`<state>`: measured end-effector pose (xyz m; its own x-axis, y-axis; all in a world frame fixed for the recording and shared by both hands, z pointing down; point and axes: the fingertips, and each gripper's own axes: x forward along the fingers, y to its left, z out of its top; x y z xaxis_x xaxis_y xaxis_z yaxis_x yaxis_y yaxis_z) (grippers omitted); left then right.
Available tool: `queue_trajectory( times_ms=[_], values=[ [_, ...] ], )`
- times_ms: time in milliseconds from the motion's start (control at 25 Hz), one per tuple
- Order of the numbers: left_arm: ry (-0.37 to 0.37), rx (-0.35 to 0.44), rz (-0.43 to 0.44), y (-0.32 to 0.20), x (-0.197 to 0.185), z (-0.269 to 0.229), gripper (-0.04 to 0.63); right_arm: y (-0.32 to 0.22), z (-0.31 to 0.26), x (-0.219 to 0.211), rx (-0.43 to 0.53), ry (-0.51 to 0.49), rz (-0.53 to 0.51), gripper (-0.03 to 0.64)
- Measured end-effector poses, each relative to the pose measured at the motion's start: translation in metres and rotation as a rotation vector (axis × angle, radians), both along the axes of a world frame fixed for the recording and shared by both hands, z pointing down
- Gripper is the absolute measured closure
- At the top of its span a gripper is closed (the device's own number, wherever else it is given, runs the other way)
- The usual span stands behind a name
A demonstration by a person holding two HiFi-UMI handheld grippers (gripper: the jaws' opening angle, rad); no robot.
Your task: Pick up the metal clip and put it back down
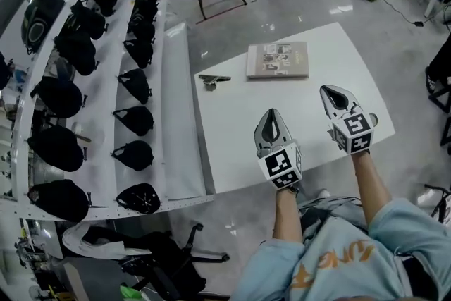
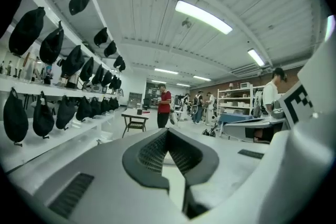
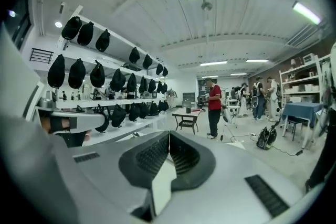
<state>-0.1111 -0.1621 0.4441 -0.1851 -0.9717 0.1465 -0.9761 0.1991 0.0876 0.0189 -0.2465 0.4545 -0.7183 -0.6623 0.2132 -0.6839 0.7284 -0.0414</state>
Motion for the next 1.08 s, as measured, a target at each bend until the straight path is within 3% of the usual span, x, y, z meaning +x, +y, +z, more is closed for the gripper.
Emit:
queue_trajectory(
  times_ms=[200, 400, 680, 1080],
  values=[
    [-0.040, 0.031, 0.070, 0.007, 0.053, -0.020, 0.586, 0.017, -0.017, 0.063, 0.047, -0.014, 0.048, 0.588],
    [-0.067, 0.046, 0.098, 0.011, 0.083, -0.031, 0.586, 0.027, -0.031, 0.098, 0.078, -0.039, 0.074, 0.588],
    [-0.092, 0.099, 0.123, 0.016, 0.106, -0.046, 0.586, 0.034, -0.046, 0.123, 0.120, -0.066, 0.100, 0.588],
    [-0.099, 0.102, 0.144, 0.015, 0.124, -0.049, 0.586, 0.038, -0.055, 0.143, 0.149, -0.070, 0.120, 0.588]
  ],
)
